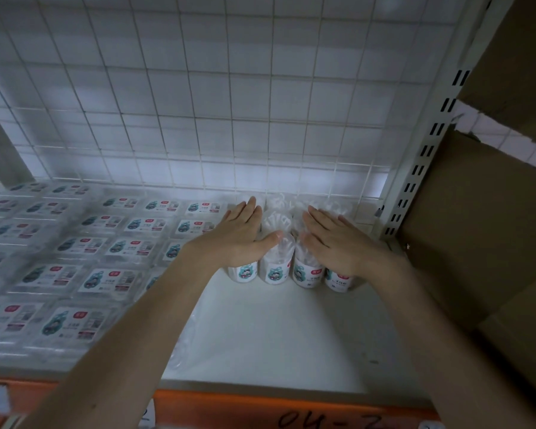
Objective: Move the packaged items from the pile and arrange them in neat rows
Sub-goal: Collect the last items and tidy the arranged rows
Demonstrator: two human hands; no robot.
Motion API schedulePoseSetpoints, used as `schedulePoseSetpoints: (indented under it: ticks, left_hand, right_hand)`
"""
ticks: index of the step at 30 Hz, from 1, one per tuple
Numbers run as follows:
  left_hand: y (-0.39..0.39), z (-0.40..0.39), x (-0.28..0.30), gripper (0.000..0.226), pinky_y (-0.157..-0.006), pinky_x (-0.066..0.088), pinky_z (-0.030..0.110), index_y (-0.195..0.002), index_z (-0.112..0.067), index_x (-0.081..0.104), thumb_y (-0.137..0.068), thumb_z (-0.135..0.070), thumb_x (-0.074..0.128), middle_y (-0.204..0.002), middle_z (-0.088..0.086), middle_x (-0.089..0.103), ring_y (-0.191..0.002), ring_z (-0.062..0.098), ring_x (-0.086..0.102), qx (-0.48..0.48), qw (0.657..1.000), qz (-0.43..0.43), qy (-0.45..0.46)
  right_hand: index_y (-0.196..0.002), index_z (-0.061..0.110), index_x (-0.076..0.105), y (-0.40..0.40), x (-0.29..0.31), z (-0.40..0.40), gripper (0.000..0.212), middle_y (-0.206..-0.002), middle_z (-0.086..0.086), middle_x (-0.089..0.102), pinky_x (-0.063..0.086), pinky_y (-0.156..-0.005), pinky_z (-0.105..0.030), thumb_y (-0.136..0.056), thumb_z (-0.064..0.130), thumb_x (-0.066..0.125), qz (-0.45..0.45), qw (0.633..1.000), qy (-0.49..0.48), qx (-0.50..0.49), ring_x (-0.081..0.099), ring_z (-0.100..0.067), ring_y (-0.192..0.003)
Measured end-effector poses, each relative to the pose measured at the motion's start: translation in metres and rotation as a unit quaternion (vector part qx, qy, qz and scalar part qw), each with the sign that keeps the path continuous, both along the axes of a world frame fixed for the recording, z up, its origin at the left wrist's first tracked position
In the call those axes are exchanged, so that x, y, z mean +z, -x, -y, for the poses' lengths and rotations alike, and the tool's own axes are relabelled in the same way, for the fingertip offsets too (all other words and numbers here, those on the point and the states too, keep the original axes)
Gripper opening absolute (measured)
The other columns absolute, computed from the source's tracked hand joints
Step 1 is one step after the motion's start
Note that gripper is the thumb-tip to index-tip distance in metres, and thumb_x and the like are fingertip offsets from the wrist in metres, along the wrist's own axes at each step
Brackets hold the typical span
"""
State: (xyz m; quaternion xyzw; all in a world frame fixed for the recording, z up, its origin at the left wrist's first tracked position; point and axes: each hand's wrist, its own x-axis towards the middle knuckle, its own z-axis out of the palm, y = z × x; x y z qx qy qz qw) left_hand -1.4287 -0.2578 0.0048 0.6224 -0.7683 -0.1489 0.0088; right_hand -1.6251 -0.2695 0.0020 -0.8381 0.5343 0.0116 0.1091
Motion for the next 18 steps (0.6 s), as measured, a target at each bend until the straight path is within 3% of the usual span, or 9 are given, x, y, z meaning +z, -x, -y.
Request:
schedulePoseSetpoints:
  ticks: [10,18]
  left_hand:
    - [-0.004,0.004,0.001,0.074,-0.113,-0.011,0.031,-0.146,-0.014,-0.011,-0.092,-0.06,0.01,-0.154,-0.001,-0.018,-0.141,0.012,-0.017,-0.005,0.999,0.032,0.0]
    - [0.009,0.011,0.001,0.056,-0.113,-0.012,0.031,-0.146,-0.017,-0.009,-0.099,-0.041,0.01,-0.154,-0.004,-0.017,-0.14,0.008,-0.016,-0.049,0.998,0.031,0.035]
  right_hand:
    - [-0.147,0.022,-0.003,0.0,0.001,0.001,0.053,-0.155,0.007,-0.011,-0.007,-0.113,-0.028,-0.099,0.039,0.012,0.023,1.0,0.008,-0.001,-0.01,-0.005,-0.14]
    - [-0.147,0.019,-0.003,0.002,-0.002,0.0,0.052,-0.155,0.004,-0.009,-0.005,-0.115,-0.031,-0.099,0.034,0.01,0.002,1.0,0.016,-0.006,-0.007,-0.008,-0.141]
